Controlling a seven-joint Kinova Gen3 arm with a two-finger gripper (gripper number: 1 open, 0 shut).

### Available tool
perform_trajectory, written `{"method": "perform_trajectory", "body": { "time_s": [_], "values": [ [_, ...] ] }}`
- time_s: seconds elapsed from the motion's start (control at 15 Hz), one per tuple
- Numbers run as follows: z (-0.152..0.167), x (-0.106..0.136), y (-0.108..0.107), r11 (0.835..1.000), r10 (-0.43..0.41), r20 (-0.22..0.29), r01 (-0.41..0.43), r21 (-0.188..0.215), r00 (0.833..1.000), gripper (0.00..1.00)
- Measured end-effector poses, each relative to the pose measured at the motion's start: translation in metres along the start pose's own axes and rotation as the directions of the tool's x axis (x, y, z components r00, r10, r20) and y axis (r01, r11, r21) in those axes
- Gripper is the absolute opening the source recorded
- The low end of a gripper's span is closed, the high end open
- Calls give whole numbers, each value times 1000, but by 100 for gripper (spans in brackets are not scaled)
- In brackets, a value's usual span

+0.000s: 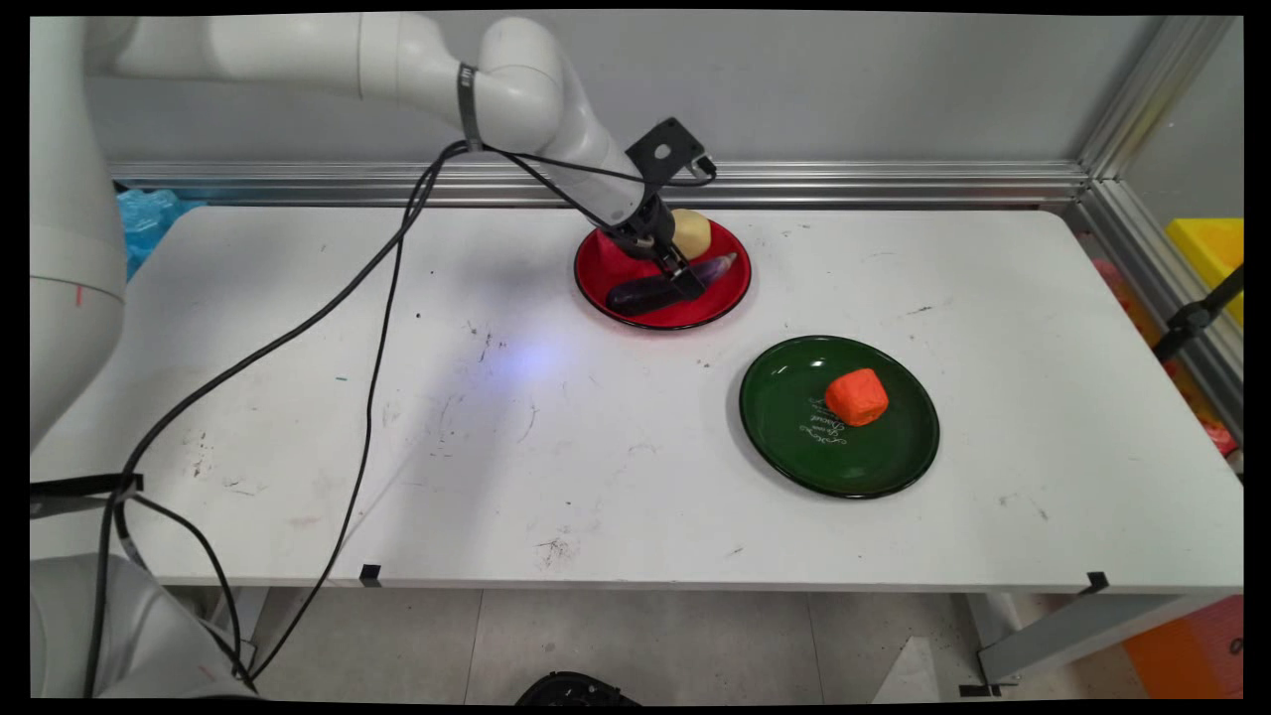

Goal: Pick up the eggplant from the red plate, then place the picked object on the table

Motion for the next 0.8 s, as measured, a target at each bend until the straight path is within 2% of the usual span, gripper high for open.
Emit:
{"method": "perform_trajectory", "body": {
  "time_s": [0.27,0.33,0.8],
  "values": [
    [14,2,0,1000,5,17,-5,8,1000,100],
    [15,3,0,1000,6,20,-6,8,1000,0],
    [14,5,2,999,32,35,-32,11,999,0]
  ]
}}
